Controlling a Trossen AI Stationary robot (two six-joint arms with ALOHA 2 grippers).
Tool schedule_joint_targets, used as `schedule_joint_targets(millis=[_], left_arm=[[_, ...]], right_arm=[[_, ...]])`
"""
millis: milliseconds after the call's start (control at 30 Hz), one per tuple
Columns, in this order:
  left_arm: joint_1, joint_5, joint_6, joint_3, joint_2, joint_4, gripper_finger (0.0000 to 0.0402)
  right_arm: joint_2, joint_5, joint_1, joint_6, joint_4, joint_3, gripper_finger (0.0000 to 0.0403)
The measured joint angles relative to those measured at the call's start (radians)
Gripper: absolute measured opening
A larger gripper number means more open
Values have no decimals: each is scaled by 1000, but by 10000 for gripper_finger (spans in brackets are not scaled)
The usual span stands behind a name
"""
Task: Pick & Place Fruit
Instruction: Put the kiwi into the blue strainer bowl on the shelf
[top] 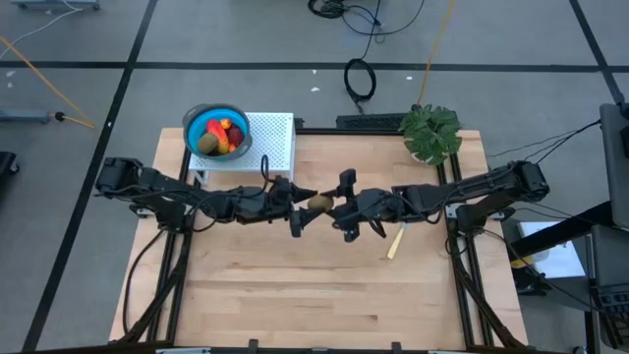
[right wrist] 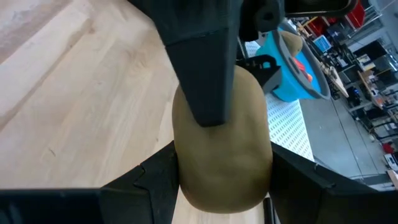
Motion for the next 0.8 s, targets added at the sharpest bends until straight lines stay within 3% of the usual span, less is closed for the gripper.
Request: schedule_joint_targets(millis=[167, 467, 800], left_arm=[[-1, 6, -8, 3, 0, 1, 305], [-19, 3, -43, 4, -1, 4, 191], [-19, 6, -40, 3, 0, -44, 203]], right_arm=[[0, 1, 13, 1, 0, 0, 199], [0, 1, 17, 123, -8, 0, 200], [-1, 0, 23, 253, -156, 1, 252]])
